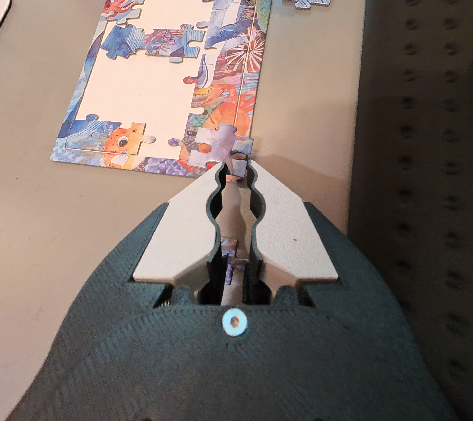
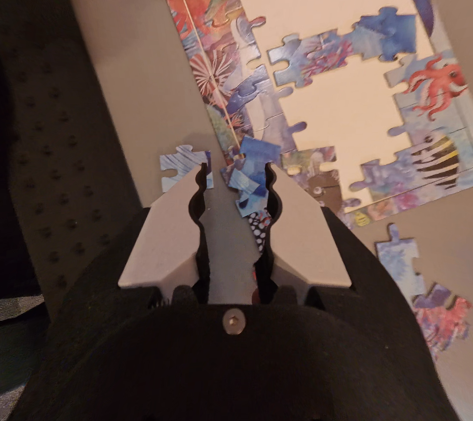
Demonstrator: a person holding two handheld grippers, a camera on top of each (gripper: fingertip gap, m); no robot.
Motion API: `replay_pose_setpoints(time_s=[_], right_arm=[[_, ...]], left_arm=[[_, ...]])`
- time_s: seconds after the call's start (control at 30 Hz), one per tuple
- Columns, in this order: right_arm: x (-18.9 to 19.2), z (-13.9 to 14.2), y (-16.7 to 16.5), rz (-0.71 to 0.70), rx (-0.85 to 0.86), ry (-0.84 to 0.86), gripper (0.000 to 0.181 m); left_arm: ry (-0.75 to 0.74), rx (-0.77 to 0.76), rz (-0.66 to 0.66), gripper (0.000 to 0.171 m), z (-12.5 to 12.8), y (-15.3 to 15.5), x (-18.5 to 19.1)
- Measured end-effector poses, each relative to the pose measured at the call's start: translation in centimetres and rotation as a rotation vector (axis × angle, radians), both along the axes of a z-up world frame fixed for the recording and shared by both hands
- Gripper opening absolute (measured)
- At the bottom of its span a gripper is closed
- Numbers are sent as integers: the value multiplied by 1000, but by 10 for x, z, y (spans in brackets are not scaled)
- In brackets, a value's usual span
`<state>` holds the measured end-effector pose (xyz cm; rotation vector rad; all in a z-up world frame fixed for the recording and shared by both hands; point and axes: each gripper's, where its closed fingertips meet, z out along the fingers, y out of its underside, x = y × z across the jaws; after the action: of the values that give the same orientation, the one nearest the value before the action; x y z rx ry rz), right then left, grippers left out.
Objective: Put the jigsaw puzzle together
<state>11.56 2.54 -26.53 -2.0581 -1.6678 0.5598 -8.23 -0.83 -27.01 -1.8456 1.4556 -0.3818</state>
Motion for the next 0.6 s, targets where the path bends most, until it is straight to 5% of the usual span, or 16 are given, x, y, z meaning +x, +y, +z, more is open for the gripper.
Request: replay_pose_setpoints(time_s=[0.2,0.4,0.6], right_arm=[[1,-12,-36,26,-56,21,37],[-3,-21,-45,-6,-65,17,54],[-18,-22,-51,4,-51,41,28]], left_arm=[[15,-4,13,14,0,-2,-5],[20,-16,37,14,-1,-6,-12],[20,-19,55,14,-2,-9,-16]])
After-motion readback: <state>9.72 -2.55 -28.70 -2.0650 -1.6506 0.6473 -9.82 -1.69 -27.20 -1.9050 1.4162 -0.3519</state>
